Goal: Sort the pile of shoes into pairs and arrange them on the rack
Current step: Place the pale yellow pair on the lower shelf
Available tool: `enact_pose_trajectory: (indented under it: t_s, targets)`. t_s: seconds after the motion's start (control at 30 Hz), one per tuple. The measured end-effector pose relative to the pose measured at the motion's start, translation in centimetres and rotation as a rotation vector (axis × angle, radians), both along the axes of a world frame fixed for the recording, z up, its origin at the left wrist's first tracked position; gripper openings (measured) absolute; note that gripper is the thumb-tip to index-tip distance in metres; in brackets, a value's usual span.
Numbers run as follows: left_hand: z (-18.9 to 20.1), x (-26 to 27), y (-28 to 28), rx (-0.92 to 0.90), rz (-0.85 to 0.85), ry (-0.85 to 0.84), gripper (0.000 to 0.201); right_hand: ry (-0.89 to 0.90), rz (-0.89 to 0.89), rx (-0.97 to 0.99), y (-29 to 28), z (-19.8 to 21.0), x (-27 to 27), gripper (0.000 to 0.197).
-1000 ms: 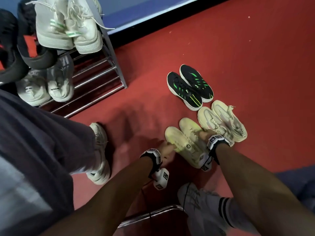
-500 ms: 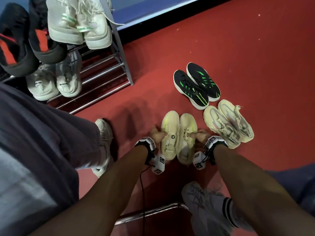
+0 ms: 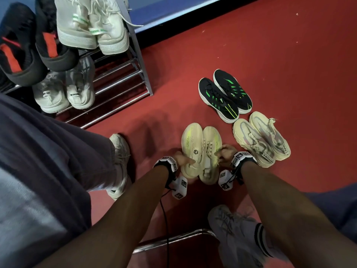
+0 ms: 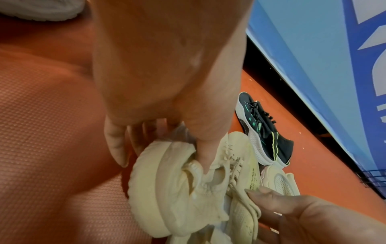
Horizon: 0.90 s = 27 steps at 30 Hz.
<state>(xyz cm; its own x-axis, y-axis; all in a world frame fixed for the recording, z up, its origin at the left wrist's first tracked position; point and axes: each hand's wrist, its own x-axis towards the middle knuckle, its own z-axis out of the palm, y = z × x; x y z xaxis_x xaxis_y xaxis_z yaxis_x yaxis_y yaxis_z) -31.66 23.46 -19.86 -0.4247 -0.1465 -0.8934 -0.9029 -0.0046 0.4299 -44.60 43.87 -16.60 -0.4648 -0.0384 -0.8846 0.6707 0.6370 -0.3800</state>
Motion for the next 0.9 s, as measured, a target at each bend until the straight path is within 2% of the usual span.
enact_pose_trajectory:
  t_s: [0.1,0.17,0.2,0.3,0.4,0.43,0.53,0.6,0.7,0.73,0.8,0.83,0.9]
  targets:
    - [2.8,-0.2,0.4,0.065,0.033,0.047,0.067,0.067,0.011,-0.013,-0.3,-0.8,0.2,0.028]
    - [3.4,0.0,0.5,0.077,0.030,0.051,0.067,0.072,0.019,-0.044,-0.2,-1.5,0.4,0.035]
    - [3.7,0.2,0.7,0.079,0.026,0.045,0.070,0.065,0.038,-0.078,-0.1,-1.9,0.5,0.046]
    - [4.1,0.5,0.9,0.086,-0.024,0.014,0.065,0.033,0.132,-0.117,0.2,-1.8,1.1,0.091]
    - [4.4,0.8,0.9,0.099,-0.062,-0.007,0.065,0.049,0.213,-0.098,0.1,-1.3,1.8,0.102]
    - [4.3,0.8,0.7,0.098,-0.067,-0.003,0.068,0.070,0.228,-0.087,-0.1,-1.0,1.9,0.102]
    - [4.4,1.0,0.4,0.100,-0.068,0.007,0.072,0.151,0.211,-0.033,-0.5,-1.6,2.0,0.083]
    - [4.9,0.8,0.3,0.076,-0.066,0.038,0.066,0.138,0.196,-0.029,-0.4,-2.1,1.4,0.085]
    - [5.9,0.5,0.0,0.016,-0.097,0.072,0.055,0.125,0.225,-0.030,-0.2,-0.9,0.9,0.067]
    - [6.0,0.4,-0.1,0.030,-0.089,0.080,0.061,0.135,0.209,-0.044,-0.2,-0.2,0.8,0.063]
    - [5.3,-0.2,-0.3,0.046,-0.069,0.118,0.088,0.164,0.127,-0.062,-0.3,1.0,0.9,0.063]
    - [5.0,-0.6,-0.4,0.036,-0.072,0.142,0.093,0.185,0.069,-0.072,-0.2,1.2,0.8,0.065]
    - [6.2,-1.5,-0.3,0.026,-0.074,0.195,0.083,0.215,-0.012,-0.121,-0.3,3.1,0.4,0.066]
